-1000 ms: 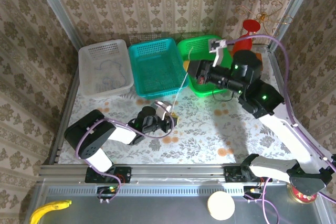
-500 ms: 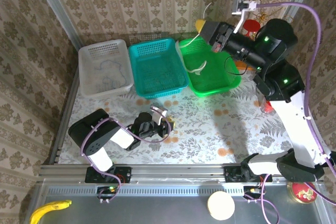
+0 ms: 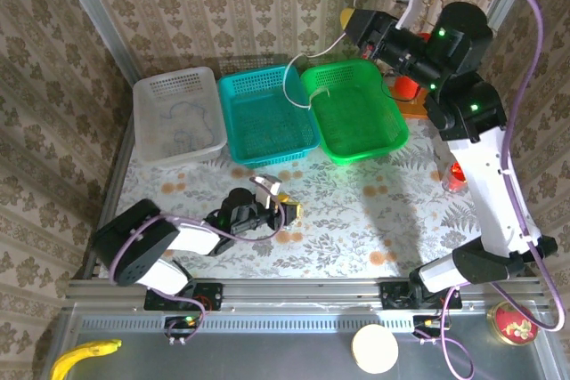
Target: Untangle the cables
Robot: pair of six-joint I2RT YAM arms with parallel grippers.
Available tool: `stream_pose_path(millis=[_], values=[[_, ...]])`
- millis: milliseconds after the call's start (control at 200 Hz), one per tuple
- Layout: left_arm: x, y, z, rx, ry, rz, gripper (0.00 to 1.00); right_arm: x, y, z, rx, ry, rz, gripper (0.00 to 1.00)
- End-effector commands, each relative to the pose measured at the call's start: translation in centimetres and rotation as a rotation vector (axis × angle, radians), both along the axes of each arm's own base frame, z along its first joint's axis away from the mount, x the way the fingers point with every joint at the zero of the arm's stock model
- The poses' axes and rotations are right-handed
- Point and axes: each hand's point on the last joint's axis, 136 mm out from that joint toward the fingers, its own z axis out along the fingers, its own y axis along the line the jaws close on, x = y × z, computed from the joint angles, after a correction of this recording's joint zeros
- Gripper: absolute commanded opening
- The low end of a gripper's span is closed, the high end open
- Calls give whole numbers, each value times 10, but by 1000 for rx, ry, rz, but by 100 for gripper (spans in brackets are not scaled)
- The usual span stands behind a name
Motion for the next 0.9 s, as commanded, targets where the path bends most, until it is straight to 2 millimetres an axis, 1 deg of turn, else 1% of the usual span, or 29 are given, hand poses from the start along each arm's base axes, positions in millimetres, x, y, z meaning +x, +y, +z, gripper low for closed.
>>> stream_pose_path(millis=[0,45,50,100,185,355,535,595,780,895], values=[[-4,-4,21,31,-29,-35,64,24,-7,-26,-71,30,-70,0],[-5,-4,31,31,-44,-37,67,32,-9,-36,-89,42,-87,0],[-5,-3,29,39,-39,-38,68,33,-9,-37,-92,44,-89,0],[-5,-2,41,30,-59,-34,72,44,-11,-49,-113,62,-108,0],[-6,0,58,22,-87,-29,77,59,-12,-70,-149,91,-130,0],[-3,6,84,6,-123,6,87,87,-19,-114,-234,148,-194,0],[-1,11,100,3,-132,37,94,114,-28,-162,-346,204,-263,0],[0,12,103,0,-132,45,98,122,-30,-179,-379,227,-281,0],[2,16,109,-6,-133,71,100,140,-34,-233,-465,306,-313,0],[3,17,108,-2,-127,78,100,148,-39,-265,-517,349,-336,0]])
